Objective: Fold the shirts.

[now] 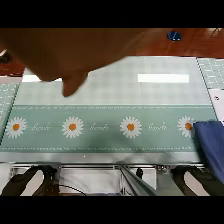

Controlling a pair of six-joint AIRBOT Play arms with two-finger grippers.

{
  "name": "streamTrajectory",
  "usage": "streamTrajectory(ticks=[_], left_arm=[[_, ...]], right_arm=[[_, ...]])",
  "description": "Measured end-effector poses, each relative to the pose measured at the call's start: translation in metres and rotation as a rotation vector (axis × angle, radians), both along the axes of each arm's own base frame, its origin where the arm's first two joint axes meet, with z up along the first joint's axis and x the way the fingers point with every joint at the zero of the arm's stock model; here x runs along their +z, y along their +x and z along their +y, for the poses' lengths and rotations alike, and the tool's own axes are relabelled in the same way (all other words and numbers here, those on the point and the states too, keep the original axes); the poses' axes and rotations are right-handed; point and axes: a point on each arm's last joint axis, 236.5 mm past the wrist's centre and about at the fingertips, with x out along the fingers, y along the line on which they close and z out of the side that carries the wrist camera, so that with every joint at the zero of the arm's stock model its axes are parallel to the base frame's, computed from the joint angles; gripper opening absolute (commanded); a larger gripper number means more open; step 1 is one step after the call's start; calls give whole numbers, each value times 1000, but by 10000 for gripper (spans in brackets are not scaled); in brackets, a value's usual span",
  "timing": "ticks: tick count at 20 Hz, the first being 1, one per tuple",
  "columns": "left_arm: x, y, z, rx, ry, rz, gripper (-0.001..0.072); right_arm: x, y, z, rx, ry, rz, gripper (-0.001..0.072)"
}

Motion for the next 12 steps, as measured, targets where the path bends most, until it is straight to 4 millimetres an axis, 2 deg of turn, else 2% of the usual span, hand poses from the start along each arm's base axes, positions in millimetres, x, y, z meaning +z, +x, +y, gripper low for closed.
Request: streamTrajectory(ticks=[2,3,5,6,8,11,12], left_arm=[[8,-30,2,61,49,-50,26],[11,-45,2,87,70,-73,26],[5,-64,1,123,119,-73,26],[-1,-71,0,131,138,-56,26],[-28,-71,0,126,157,48,27],[-88,-46,9,103,153,274,26],[-114,-33,12,86,142,367,27]], right_arm=[[12,-45,-1,-41,-34,-60,22],[12,-61,-1,-54,-47,-69,23],[8,-85,-1,-69,-58,-64,22],[0,-90,1,-66,-60,-39,22],[-26,-87,8,-30,-56,50,23],[-85,-62,24,74,-46,250,23],[-106,-52,26,96,-40,314,23]])
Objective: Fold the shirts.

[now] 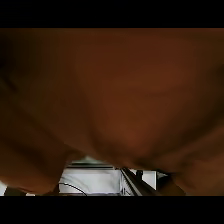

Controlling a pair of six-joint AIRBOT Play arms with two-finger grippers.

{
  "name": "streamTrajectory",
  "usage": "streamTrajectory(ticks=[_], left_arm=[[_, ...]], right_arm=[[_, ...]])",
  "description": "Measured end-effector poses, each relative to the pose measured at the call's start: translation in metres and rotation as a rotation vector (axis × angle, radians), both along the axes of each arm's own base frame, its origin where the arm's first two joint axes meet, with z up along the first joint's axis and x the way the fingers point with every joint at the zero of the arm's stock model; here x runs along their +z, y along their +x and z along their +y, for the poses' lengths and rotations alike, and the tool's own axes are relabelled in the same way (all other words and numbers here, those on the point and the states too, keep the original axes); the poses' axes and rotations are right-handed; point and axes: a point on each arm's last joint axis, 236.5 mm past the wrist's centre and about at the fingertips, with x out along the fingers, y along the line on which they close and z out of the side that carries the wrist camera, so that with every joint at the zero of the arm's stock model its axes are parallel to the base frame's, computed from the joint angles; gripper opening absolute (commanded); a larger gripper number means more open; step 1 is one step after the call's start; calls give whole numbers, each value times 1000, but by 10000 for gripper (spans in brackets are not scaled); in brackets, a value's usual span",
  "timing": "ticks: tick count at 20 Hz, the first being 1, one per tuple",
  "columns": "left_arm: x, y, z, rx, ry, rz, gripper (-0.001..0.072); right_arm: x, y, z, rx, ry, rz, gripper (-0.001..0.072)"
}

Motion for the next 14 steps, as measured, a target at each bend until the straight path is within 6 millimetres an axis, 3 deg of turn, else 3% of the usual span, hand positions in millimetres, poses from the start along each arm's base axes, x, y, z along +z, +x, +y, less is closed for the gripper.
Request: streamTrajectory(ticks=[6,11,14], left_arm=[[-143,87,12,-52,-166,397,26],[-228,179,5,-41,-258,508,27],[-270,241,-2,-7,-274,521,27]], right_arm=[[-149,92,-8,33,78,399,22],[-256,200,-24,-19,196,600,22],[-298,269,-26,-40,304,645,22]])
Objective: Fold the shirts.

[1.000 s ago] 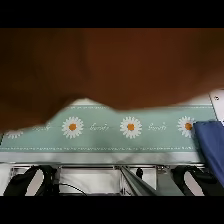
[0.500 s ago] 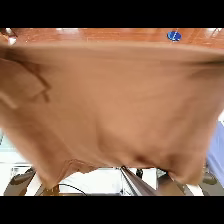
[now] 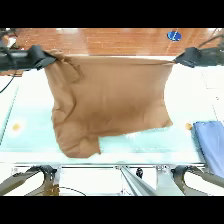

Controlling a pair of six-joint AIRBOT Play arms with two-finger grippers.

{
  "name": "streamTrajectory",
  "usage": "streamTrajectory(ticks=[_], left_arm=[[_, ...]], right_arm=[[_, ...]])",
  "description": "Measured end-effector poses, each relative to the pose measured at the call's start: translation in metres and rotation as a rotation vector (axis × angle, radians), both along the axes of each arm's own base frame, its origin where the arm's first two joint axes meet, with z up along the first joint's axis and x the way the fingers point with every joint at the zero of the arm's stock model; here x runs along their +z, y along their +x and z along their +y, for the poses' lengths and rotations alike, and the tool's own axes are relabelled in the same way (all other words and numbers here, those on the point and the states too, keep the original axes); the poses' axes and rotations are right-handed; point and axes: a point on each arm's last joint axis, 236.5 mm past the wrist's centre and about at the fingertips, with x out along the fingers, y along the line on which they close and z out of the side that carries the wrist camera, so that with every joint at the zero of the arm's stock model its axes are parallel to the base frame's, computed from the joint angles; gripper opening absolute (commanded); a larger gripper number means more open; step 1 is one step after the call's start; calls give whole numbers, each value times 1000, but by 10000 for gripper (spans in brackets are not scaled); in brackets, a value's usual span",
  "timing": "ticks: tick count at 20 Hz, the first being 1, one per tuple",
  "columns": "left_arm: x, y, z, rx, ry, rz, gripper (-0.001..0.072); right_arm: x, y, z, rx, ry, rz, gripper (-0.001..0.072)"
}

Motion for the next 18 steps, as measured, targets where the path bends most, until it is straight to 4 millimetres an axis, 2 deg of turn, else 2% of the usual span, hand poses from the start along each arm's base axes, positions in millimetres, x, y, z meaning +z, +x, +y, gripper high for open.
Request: streamTrajectory(ticks=[2,3,4,5,6,9,11,14,16,18], left_arm=[[-27,34,-6,7,-1,25,27],[-40,47,-10,4,-3,41,30],[-53,57,-15,-3,-10,63,118],[-65,64,-19,-13,-20,87,504],[-74,67,-23,-21,-35,109,704],[-94,59,-23,-71,-60,210,704],[-109,40,-2,-96,-30,316,704],[-132,-16,45,-102,46,522,703],[-146,-55,74,-47,80,610,703],[-162,-100,94,26,85,676,703]], right_arm=[[-21,39,1,-30,75,26,24],[-31,56,2,-47,118,44,103],[-39,71,3,-64,155,61,373],[-48,84,2,-88,187,79,617],[-54,94,2,-106,218,95,631],[-60,104,-6,-133,272,127,627],[-56,99,-28,-146,277,140,614],[-50,63,-67,-109,219,196,615],[-59,27,-98,-127,148,263,618],[-73,-11,-122,-197,123,312,618]])
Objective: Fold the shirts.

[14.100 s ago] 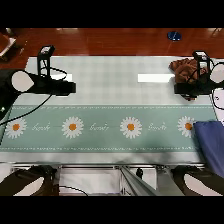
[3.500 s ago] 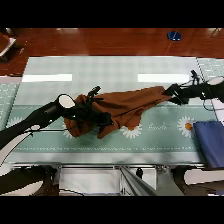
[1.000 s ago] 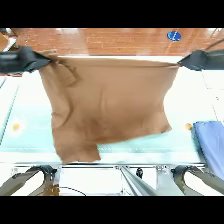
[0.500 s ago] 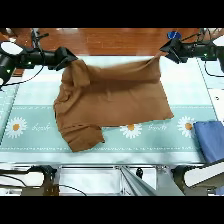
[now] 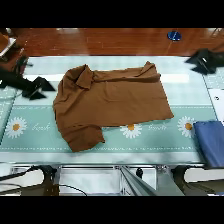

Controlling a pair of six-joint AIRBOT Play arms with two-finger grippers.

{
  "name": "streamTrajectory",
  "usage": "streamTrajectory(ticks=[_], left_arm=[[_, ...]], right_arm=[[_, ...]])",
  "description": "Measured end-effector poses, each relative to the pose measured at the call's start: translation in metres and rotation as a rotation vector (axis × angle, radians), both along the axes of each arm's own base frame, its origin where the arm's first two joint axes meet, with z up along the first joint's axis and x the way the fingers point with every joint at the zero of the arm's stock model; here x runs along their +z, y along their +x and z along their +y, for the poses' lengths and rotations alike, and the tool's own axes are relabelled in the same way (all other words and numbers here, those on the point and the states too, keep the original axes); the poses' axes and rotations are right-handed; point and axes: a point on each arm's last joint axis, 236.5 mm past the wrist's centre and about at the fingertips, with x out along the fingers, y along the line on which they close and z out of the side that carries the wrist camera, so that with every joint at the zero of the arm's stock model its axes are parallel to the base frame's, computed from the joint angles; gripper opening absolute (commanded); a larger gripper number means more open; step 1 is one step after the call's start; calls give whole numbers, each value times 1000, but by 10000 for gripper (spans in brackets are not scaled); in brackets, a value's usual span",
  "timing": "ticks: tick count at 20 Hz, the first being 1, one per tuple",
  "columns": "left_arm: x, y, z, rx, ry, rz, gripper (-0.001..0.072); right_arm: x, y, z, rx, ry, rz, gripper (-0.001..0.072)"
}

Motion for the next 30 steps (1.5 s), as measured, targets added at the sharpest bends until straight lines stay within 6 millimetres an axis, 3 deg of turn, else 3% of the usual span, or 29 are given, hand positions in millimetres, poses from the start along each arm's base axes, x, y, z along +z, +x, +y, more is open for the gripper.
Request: streamTrajectory(ticks=[2,4,7,11,18,19,20,21,26,30], left_arm=[[-20,-42,17,98,14,41,702],[-38,-77,24,192,-6,60,702],[-52,-105,17,319,-114,38,702],[-70,-124,-4,359,-204,19,700],[-93,-128,-44,337,-284,-18,685],[-95,-127,-48,331,-287,-20,489],[-101,-127,-50,319,-270,-19,139],[-109,-128,-48,304,-230,-18,28],[-114,-122,-56,271,-213,-27,27],[-114,-119,-55,266,-203,-37,27]], right_arm=[[-19,-39,-7,-80,8,36,618],[-39,-74,1,-134,21,50,618],[-59,-111,21,-169,54,46,617],[-70,-131,41,-180,104,31,616],[-73,-140,53,-168,136,34,616],[-73,-140,53,-168,138,34,616],[-74,-140,53,-169,138,35,616],[-73,-140,52,-174,137,32,616],[-87,-140,22,-299,97,74,616],[-125,-160,29,-277,123,250,616]])
